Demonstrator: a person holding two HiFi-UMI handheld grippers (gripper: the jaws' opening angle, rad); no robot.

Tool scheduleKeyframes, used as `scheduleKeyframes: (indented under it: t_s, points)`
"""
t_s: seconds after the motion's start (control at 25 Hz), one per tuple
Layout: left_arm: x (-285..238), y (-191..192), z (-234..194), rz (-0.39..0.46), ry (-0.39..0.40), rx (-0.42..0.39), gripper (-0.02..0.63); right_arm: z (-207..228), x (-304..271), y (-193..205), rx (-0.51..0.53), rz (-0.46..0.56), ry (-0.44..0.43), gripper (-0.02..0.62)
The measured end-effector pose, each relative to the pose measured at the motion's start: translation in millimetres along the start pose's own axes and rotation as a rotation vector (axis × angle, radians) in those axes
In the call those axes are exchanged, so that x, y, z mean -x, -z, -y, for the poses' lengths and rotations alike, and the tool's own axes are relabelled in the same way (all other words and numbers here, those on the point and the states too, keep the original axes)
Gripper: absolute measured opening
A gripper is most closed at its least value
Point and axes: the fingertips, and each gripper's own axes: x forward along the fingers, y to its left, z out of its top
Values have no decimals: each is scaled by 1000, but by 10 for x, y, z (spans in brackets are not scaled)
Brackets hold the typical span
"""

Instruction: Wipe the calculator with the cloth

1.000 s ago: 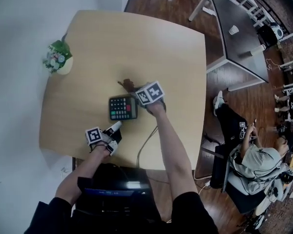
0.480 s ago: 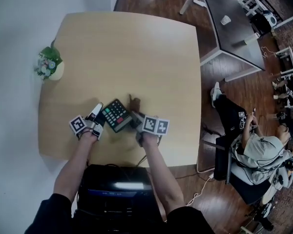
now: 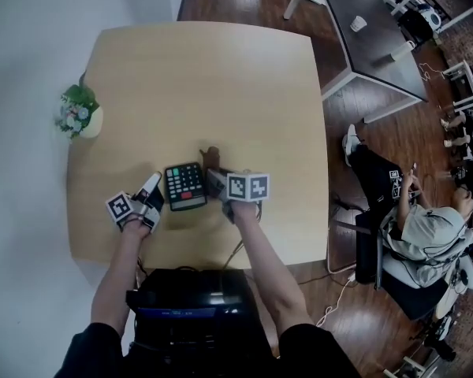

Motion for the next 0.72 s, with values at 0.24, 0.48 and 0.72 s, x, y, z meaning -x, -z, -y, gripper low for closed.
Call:
scheduleKeyframes:
  t_s: [0.24,0.48,0.72]
  points:
    - [152,430,-147,-7,-39,57,23,-4,-609,-318,135,-175,-32,67]
    - [139,413,-128,18,-46,57,23,-91,-350,46,52,-151,-38,69]
    - [132,408,-136,33,-54,55,23,-162,342,866,-176,-131,-90,71]
